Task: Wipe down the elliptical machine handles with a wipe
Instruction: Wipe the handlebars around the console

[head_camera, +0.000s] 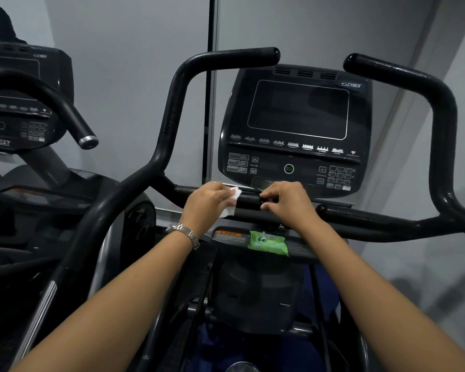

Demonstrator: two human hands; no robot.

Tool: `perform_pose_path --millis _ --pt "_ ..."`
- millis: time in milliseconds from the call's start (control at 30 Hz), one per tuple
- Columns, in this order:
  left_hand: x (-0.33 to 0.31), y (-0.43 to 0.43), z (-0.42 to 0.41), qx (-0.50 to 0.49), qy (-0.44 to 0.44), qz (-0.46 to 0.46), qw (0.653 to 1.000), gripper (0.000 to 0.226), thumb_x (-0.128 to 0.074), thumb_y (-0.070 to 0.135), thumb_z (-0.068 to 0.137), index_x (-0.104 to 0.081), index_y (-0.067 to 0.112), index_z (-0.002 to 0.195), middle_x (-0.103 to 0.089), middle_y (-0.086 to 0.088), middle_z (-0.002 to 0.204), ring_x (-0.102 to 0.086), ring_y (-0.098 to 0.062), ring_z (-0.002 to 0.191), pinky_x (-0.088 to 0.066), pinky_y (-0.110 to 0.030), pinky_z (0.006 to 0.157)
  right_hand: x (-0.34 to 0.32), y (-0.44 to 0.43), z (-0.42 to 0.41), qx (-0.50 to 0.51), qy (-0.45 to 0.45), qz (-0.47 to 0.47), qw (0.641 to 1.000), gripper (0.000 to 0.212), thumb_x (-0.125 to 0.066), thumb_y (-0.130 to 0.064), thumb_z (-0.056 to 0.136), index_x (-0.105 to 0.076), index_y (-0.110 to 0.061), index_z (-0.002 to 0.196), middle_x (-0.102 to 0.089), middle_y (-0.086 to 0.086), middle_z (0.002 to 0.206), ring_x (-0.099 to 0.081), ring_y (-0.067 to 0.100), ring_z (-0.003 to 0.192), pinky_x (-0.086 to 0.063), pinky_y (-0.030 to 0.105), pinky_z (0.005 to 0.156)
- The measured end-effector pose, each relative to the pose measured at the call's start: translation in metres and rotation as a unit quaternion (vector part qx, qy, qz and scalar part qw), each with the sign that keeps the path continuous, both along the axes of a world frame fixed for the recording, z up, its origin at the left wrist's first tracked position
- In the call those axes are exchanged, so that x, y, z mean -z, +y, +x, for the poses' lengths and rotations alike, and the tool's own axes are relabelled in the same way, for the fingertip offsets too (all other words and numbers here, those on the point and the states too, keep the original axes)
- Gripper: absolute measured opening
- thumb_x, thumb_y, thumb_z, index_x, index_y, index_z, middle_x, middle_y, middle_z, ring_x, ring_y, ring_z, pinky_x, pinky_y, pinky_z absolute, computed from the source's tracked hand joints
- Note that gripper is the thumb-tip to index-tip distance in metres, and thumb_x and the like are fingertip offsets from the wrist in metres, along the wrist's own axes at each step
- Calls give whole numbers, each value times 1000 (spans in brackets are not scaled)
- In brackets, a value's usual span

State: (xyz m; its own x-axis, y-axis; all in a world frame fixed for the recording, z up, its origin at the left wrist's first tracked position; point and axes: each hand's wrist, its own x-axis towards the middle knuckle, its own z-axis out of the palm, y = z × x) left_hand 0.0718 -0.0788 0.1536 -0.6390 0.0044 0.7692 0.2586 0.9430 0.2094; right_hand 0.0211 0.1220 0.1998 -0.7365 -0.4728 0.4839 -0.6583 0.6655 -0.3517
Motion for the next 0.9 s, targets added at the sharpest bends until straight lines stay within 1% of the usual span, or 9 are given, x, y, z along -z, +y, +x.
perform_pose_path --millis 133,267,367,433,500,600,667,800,900 --pt "-10 2 -10 -40 -19 43 998 26 -60 34 90 -74 12 91 -67 -2 81 -56 -11 70 -43 -22 63 -3 -2 2 16 -1 16 1000 28 -80 -14 74 -75 -12 101 -72 1 101 -64 15 94 -50 26 87" --pt "1 20 -8 15 12 -15 1000 19 -68 27 84 -72 11 93 -69 -3 87 -63 -17 77 -55 -31 66 -2 -1 5 18 6 23 1000 27 -80 -15 74 -75 -13 101 -72 1 100 -64 17 93 -50 29 87" --pt "11 3 -6 6 38 -25 999 18 -73 24 80 -71 11 92 -69 -2 85 -63 -16 73 -52 -24 60 -1 0 5 10 8 14 1000 26 -80 -14 75 -75 -12 100 -72 1 99 -64 16 93 -50 31 88" --pt "0 5 -11 -21 36 4 999 16 -68 27 84 -72 12 87 -67 -1 76 -59 -14 65 -47 -23 56 -4 -2 4 16 8 18 1000 27 -80 -13 74 -75 -12 100 -72 1 99 -64 16 92 -50 30 87" --pt "-8 13 -17 -27 16 -2 1000 21 -63 31 88 -72 13 87 -67 -1 77 -58 -14 66 -42 -22 57 -4 -3 3 19 9 25 999 27 -81 -14 73 -75 -12 100 -72 1 99 -64 17 93 -50 30 87" --pt "6 16 -15 20 42 -42 998 21 -62 31 87 -70 12 91 -68 -2 83 -63 -17 73 -50 -27 58 -1 -2 5 13 13 20 1000 26 -80 -14 74 -75 -12 99 -72 1 99 -64 18 93 -49 31 87" --pt "14 7 -12 14 60 -43 997 22 -64 31 85 -70 12 94 -68 0 86 -63 -16 73 -53 -27 58 -1 -1 5 7 15 15 1000 26 -80 -14 74 -75 -12 100 -72 1 99 -64 17 92 -49 31 87" --pt "-2 20 -20 -21 67 -12 997 17 -69 30 84 -70 14 78 -64 3 70 -58 -14 61 -43 -22 50 -4 -2 3 15 14 19 1000 26 -80 -13 73 -75 -12 99 -72 0 99 -64 17 92 -50 31 86" --pt "5 28 -20 31 75 -61 995 15 -71 27 82 -69 13 89 -67 0 82 -62 -16 71 -50 -24 55 0 -1 4 10 14 16 1000 25 -80 -14 74 -76 -13 98 -72 0 99 -64 17 92 -49 30 86"
